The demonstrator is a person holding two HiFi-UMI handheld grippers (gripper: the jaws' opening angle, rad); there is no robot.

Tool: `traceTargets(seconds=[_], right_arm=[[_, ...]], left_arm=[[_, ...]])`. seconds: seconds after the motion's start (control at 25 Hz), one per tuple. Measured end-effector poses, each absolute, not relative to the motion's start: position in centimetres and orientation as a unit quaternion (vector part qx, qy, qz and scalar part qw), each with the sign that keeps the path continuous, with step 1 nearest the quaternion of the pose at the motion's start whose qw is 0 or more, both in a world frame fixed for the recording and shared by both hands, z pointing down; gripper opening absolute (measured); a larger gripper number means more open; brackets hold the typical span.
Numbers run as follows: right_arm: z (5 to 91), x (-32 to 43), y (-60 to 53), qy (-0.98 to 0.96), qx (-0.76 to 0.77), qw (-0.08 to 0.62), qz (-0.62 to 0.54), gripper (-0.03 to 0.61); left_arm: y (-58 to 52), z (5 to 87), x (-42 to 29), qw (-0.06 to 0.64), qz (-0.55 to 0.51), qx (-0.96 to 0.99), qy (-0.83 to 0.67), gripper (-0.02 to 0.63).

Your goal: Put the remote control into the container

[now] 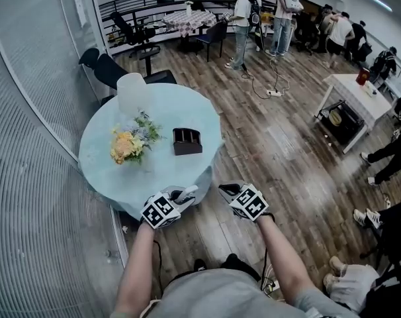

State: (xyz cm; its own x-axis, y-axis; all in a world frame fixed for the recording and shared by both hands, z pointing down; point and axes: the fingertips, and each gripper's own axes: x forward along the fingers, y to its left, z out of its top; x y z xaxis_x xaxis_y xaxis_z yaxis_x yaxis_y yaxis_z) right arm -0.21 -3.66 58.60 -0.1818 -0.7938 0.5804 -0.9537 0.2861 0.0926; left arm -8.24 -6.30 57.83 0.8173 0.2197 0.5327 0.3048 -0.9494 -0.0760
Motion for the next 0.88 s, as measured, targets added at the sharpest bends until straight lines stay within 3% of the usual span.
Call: traceTargets(seconds=[0.88], right_arm=[[58.1, 8.6, -6.2, -0.798, 0.519, 0.283, 0.120, 0.018]], left_arm=[[-8.2, 56.7, -0.7, 0.044, -0.273, -0.959, -0.061, 0.069]])
